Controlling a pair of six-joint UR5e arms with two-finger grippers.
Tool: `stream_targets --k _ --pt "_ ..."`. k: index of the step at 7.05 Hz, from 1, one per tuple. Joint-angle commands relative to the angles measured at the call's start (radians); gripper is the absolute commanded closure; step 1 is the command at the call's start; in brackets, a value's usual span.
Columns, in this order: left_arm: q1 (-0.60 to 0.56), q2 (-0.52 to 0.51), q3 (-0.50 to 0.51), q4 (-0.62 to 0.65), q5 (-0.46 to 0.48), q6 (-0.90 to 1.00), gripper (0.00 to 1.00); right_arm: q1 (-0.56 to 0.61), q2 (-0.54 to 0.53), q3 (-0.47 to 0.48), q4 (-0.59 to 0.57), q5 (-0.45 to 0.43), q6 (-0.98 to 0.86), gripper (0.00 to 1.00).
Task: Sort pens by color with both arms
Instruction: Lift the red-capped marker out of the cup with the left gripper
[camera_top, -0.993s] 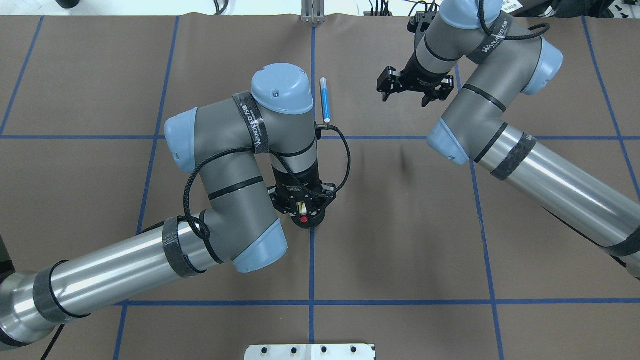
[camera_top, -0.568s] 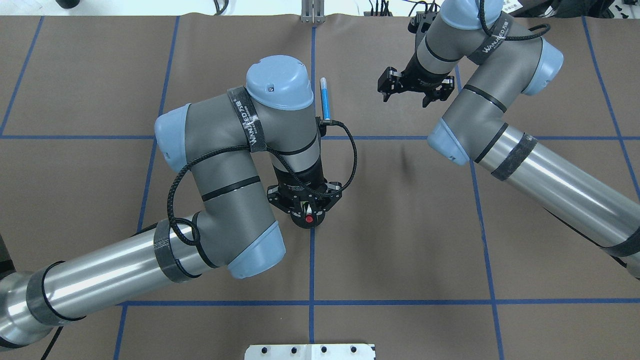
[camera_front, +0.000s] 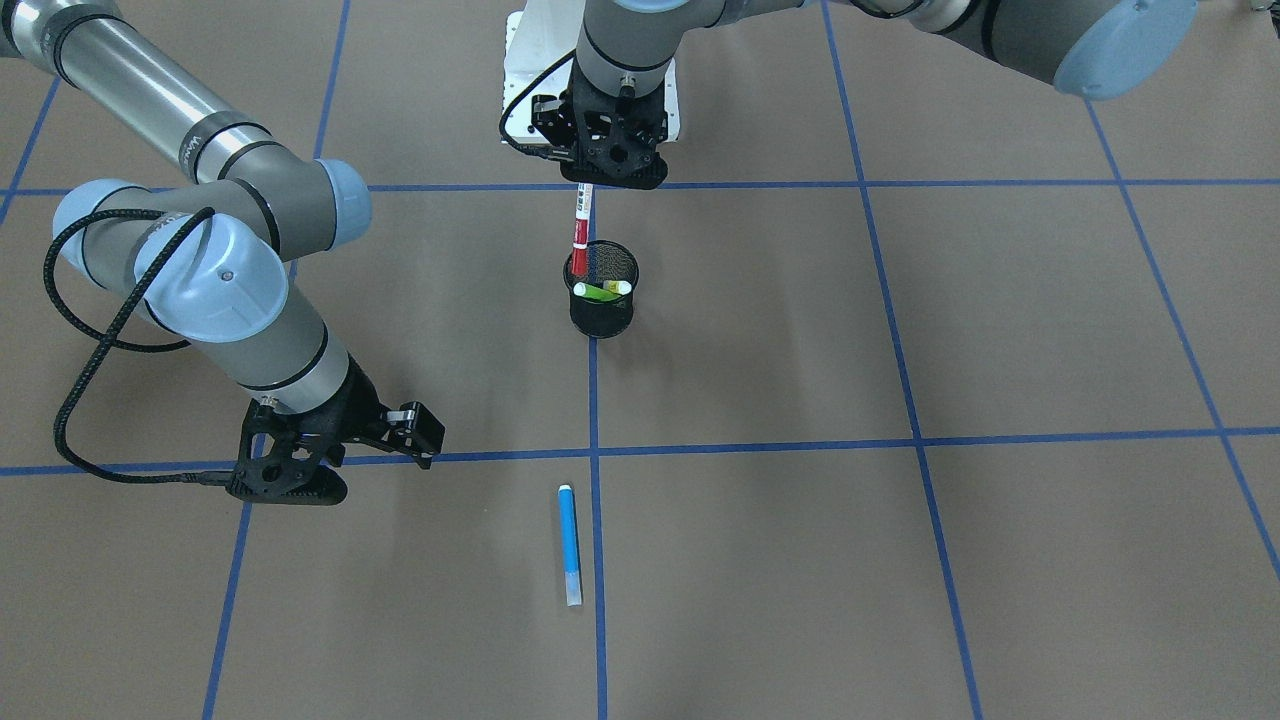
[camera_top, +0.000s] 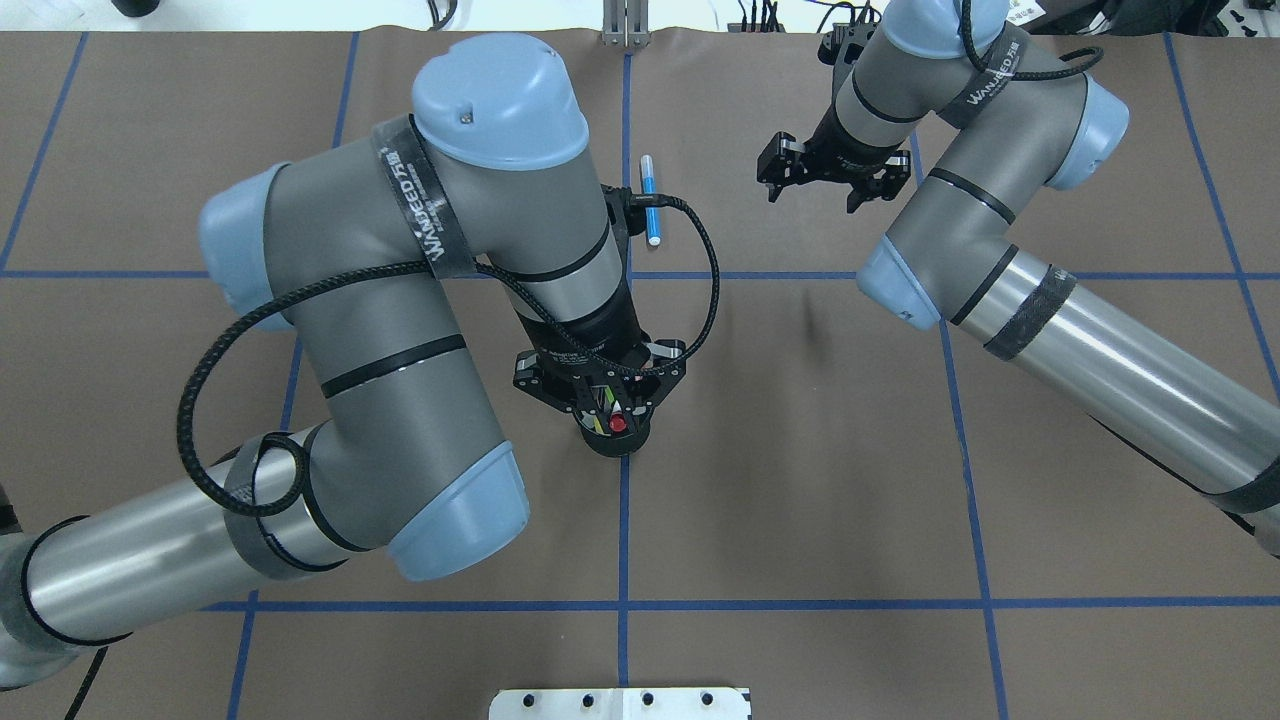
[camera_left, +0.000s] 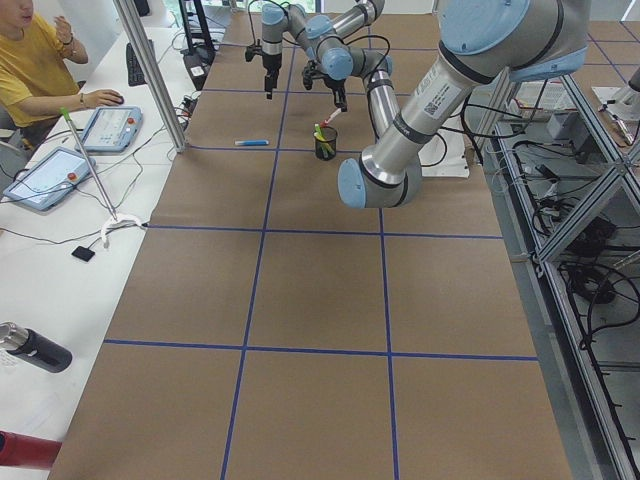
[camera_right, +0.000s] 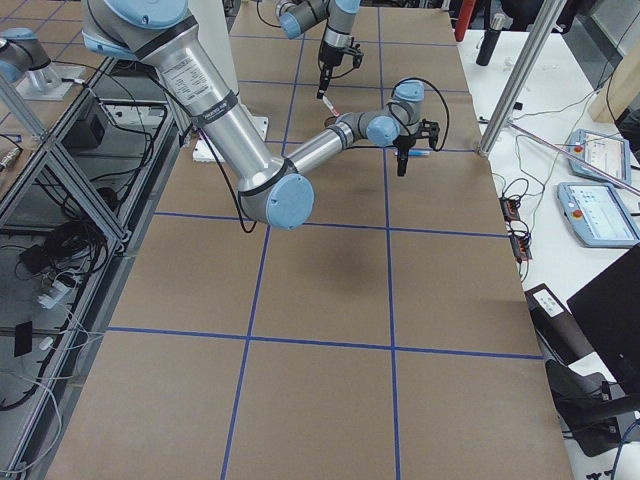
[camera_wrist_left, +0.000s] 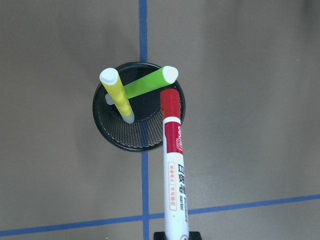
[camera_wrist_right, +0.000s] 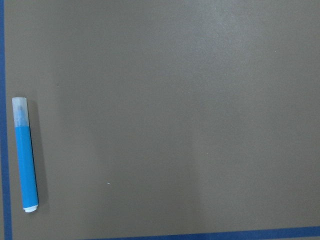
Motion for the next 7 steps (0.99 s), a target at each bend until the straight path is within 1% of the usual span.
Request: stream_targets --k 1,2,3,4,5,6,7 --pt "-0.061 0.002 -0.02 0.001 0.005 -0.039 1.0 0.001 0.0 0.001 0.002 -0.001 0.0 0.01" --pt "-0.092 0.0 -0.018 -0.007 0.038 -0.062 1.0 0.001 0.0 0.001 0.002 -0.001 0.0 0.01" --pt "-0.095 0.0 0.006 -0.066 0.146 -0.138 1.0 0.001 0.003 0.001 0.002 -0.002 0.0 0.01" --pt "-0.099 0.0 0.086 -0.163 0.202 -0.168 1.0 0.001 0.003 0.001 0.003 -0.001 0.0 0.01" --pt "-0.127 0.0 0.182 -0.27 0.225 -0.169 1.0 0.001 0.003 0.001 0.003 -0.001 0.0 0.01" --pt "-0.164 -0.001 0.276 -0.377 0.227 -0.168 1.0 0.001 0.003 0.001 0.003 -0.001 0.0 0.01" --pt "-0.18 -0.003 0.356 -0.447 0.233 -0.165 1.0 0.001 0.003 0.001 0.003 -0.001 0.0 0.01"
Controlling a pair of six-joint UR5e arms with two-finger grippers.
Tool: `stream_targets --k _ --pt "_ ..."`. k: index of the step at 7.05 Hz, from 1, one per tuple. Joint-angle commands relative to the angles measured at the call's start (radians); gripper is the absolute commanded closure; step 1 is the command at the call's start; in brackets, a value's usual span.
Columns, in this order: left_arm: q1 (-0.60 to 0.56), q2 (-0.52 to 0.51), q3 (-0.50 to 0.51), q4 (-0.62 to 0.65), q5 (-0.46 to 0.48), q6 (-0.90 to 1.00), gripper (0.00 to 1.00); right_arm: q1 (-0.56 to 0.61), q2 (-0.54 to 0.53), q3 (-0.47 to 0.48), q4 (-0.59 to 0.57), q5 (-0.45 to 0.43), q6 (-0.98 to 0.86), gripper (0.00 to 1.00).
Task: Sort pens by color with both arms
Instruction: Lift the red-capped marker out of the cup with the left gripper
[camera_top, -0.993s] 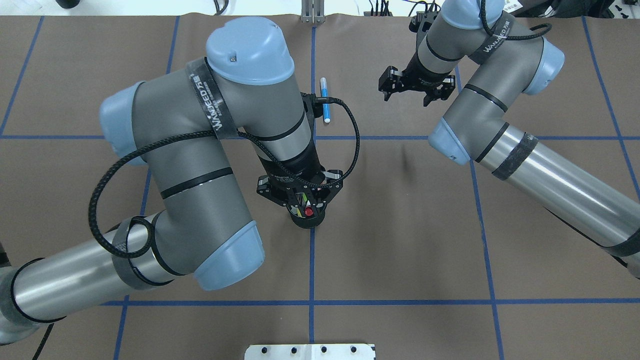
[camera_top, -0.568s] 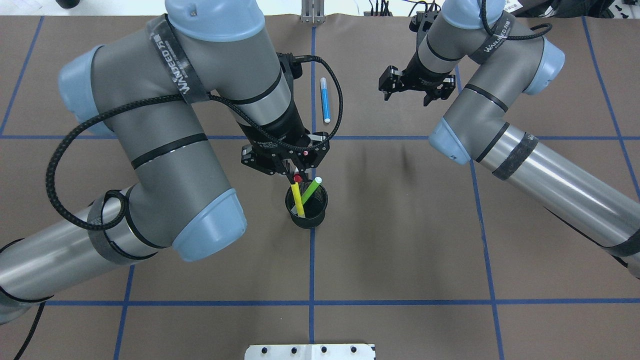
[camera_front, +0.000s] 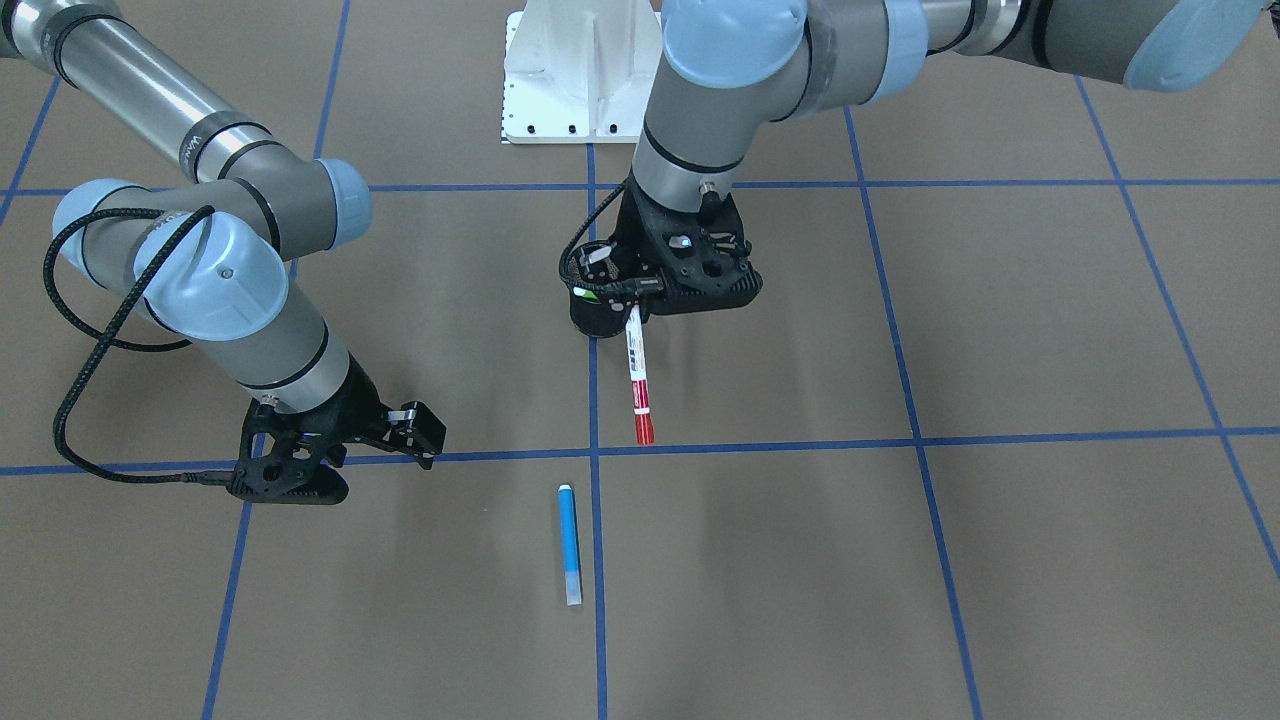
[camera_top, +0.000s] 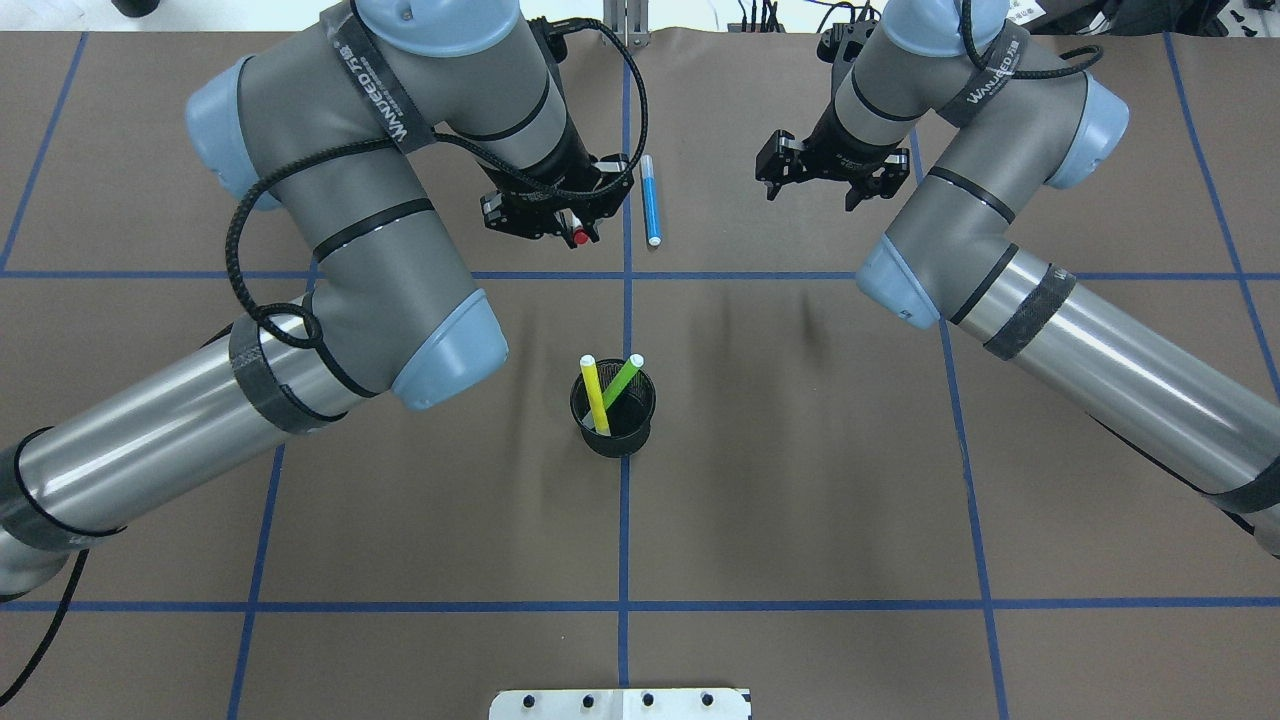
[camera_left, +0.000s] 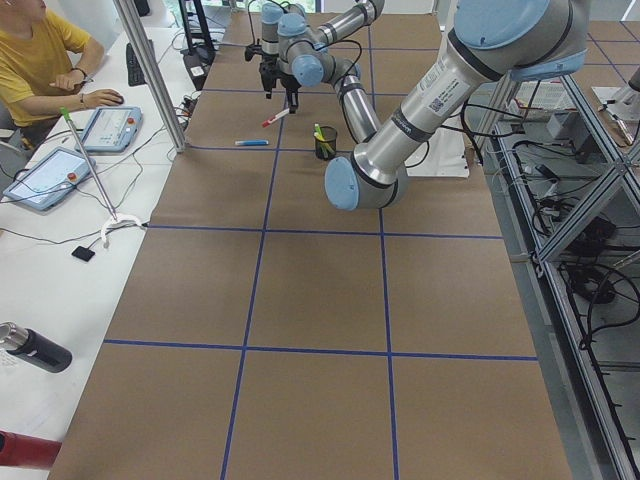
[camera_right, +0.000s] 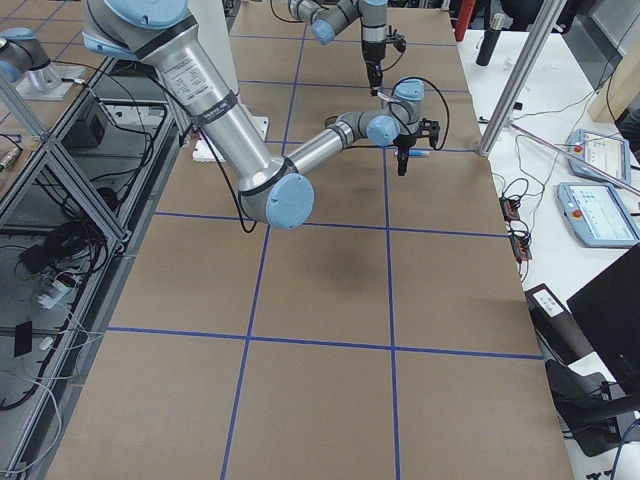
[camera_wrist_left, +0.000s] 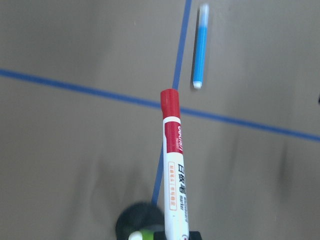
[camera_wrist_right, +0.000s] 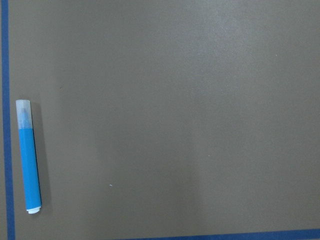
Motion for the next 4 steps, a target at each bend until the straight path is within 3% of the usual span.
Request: stream_targets --k 1,4 --pt "-0.03 -0.017 0.199 -0.199 0.08 0.0 1.0 0.0 0.002 0.0 0.0 0.0 0.0 0.01" --pt "-0.025 -0.147 0.543 -0.451 0.158 0.003 1.0 -0.003 0.002 -0.002 0.002 0.0 0.0 0.01"
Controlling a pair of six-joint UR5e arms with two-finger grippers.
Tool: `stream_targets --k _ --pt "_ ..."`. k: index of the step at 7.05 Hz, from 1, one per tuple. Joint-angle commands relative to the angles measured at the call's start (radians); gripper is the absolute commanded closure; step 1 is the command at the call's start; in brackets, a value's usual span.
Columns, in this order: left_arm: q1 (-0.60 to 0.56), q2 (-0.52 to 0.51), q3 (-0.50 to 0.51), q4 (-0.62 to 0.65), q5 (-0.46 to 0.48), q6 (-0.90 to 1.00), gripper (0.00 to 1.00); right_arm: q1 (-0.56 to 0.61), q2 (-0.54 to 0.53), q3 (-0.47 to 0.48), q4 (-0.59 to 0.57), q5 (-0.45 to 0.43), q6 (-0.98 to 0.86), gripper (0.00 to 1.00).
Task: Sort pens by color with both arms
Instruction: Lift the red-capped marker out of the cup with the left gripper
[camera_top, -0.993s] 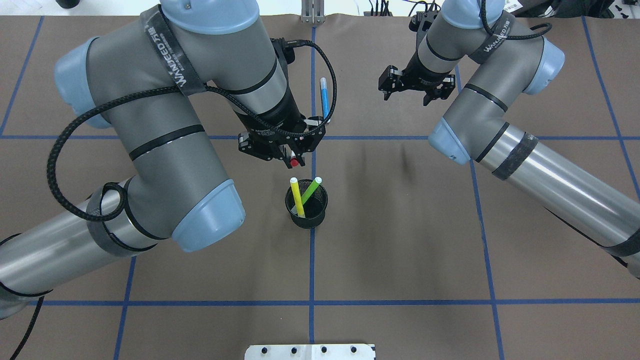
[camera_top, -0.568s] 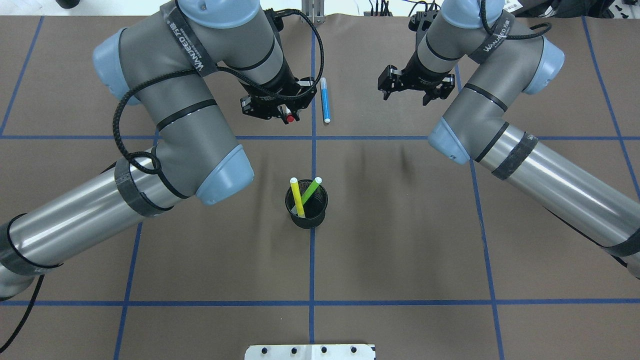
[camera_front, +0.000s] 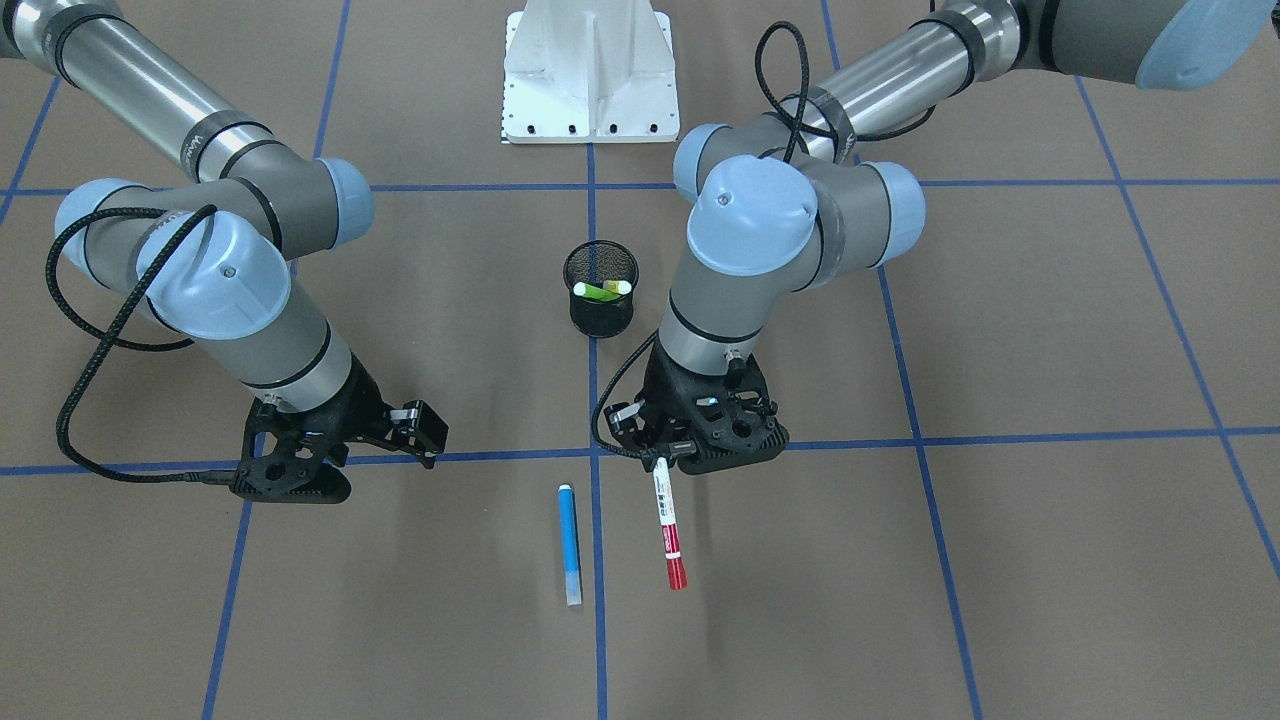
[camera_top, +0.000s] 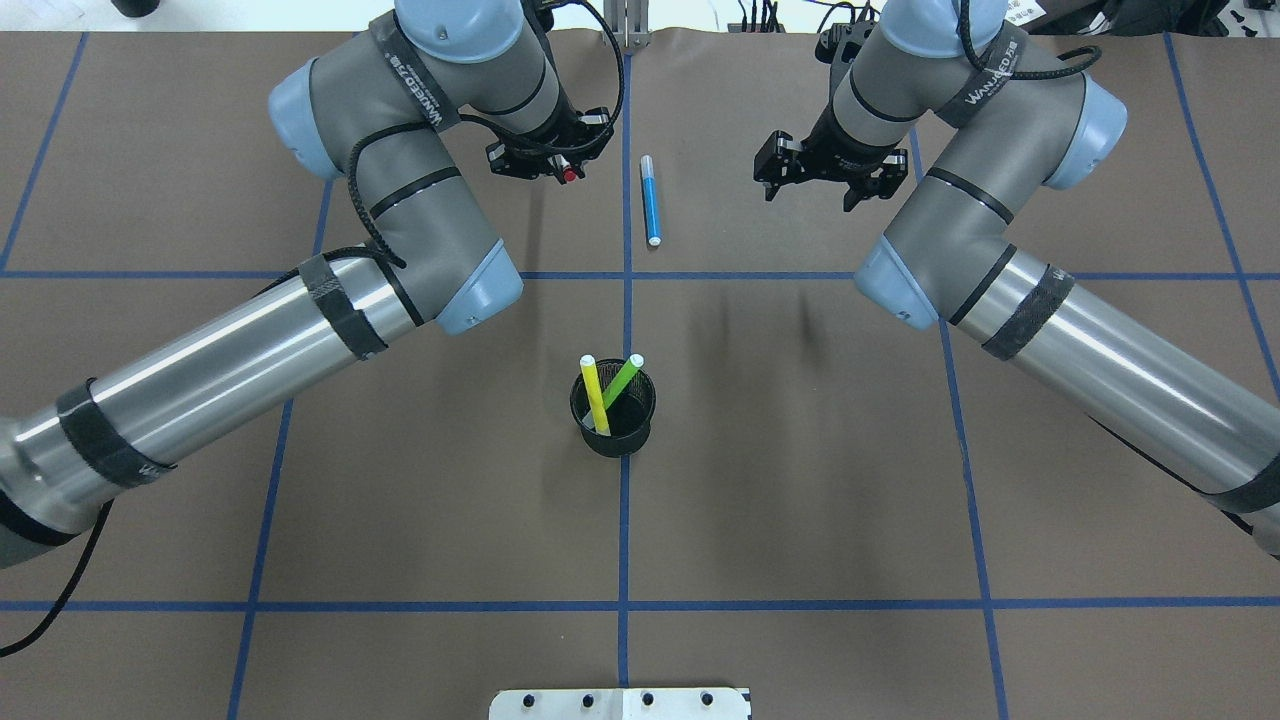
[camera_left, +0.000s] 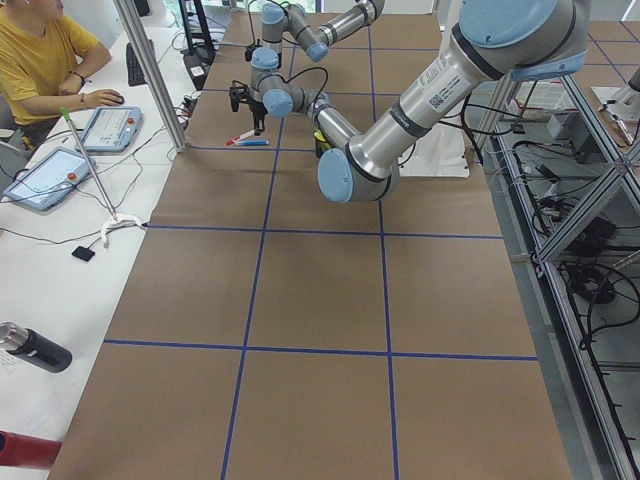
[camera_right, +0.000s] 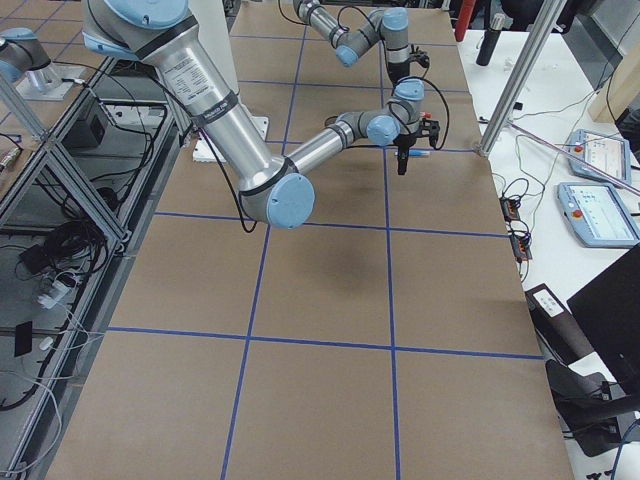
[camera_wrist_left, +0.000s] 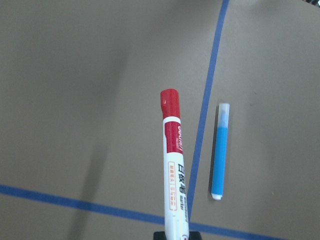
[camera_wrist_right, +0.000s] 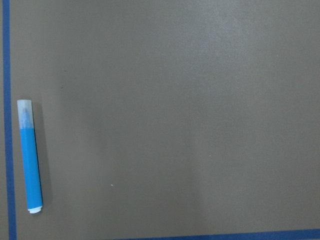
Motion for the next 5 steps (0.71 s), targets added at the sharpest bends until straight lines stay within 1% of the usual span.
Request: stream_targets --k 1,3,5 --pt "0.004 -0.098 0.238 -0.169 0.038 0.002 1.0 -0.001 -0.001 -0.001 0.001 0.0 0.0 0.01" --pt "0.024 -0.103 0.3 -0.228 0.072 0.095 1.0 -0.001 -0.005 -0.001 0.001 -0.002 0.0 0.01" --pt "0.056 -0.106 0.298 -0.245 0.072 0.155 1.0 -0.001 -0.005 -0.004 0.007 -0.002 0.0 0.01"
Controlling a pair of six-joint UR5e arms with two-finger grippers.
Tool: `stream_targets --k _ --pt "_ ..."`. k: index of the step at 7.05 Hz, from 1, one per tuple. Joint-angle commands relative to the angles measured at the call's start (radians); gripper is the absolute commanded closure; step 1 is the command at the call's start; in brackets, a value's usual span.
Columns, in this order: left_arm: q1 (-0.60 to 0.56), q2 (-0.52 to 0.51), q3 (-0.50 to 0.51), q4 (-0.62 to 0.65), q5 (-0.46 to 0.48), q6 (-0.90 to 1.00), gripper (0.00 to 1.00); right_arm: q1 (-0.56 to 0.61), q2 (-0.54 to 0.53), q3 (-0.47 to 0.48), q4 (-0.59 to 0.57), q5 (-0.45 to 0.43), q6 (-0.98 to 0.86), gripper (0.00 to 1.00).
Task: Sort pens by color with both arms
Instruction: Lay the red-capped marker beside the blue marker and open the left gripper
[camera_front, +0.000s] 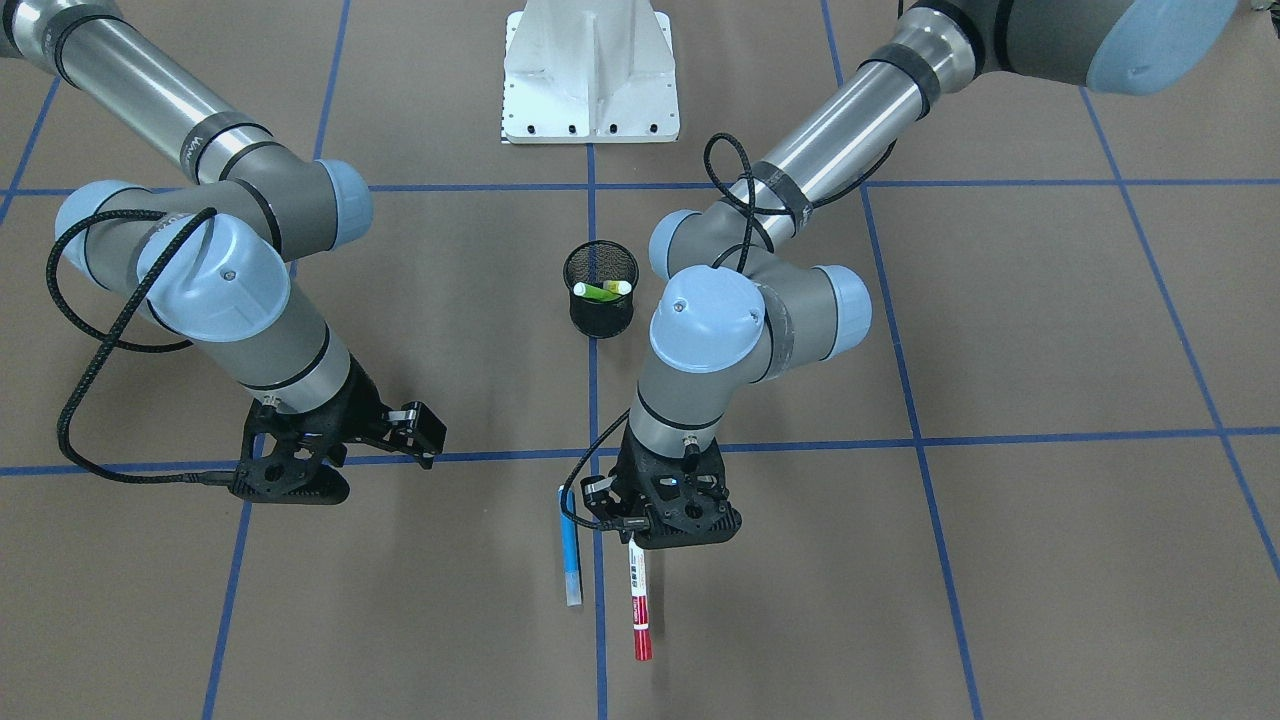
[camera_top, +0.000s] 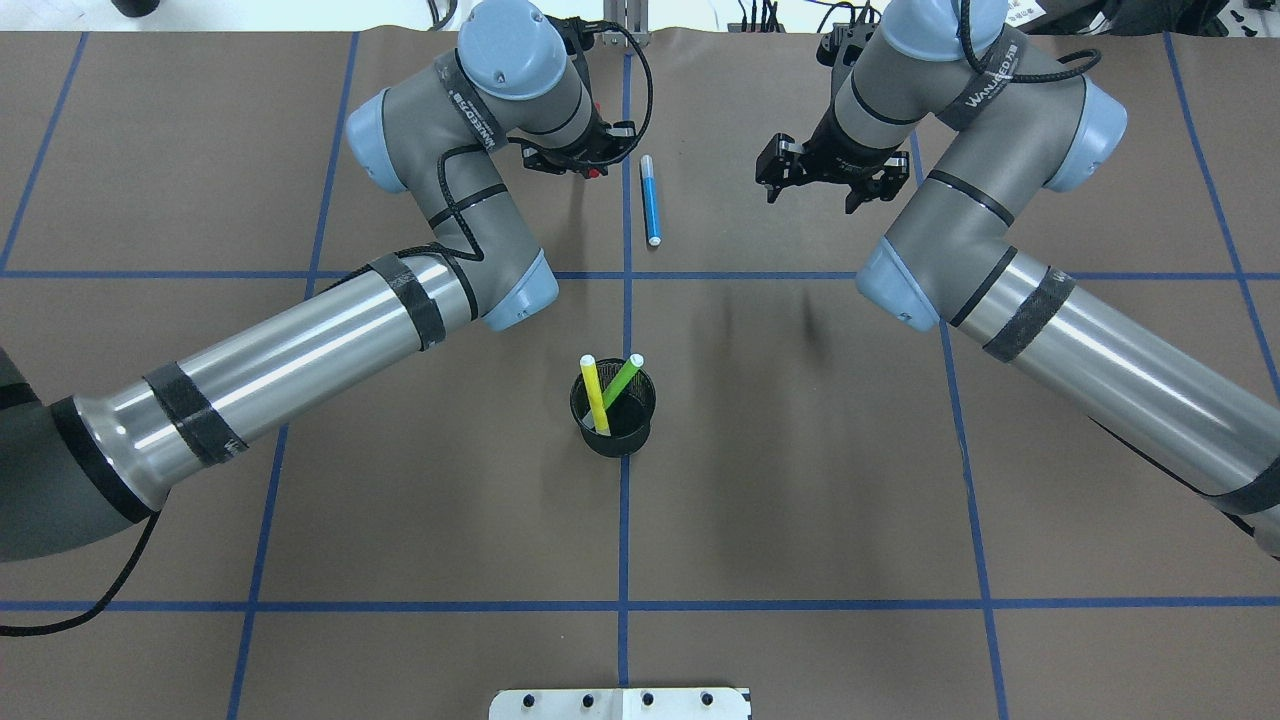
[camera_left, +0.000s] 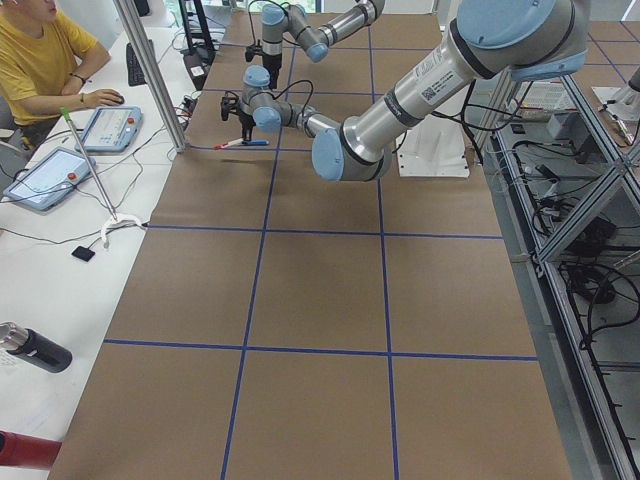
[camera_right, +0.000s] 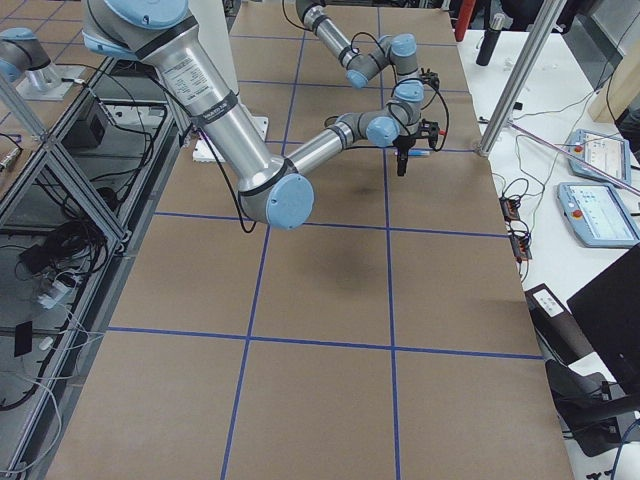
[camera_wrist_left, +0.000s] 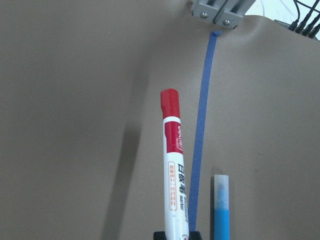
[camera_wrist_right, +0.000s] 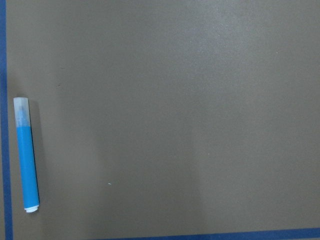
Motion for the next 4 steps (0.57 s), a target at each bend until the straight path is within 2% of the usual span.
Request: stream_targets --k 1,2,4 --pt "0.034 -0.006 -0.001 -0.016 0.004 0.034 1.0 0.0 0.0 -0.005 0.004 0.0 0.0 0.01" --pt "0.039 -0.006 -0.004 -0.016 0.004 0.034 1.0 0.0 0.0 -0.005 0.004 0.0 0.0 0.01" --pt "0.043 -0.006 -0.004 -0.015 0.005 0.034 0.82 0.0 0.0 -0.006 0.004 0.0 0.0 0.01"
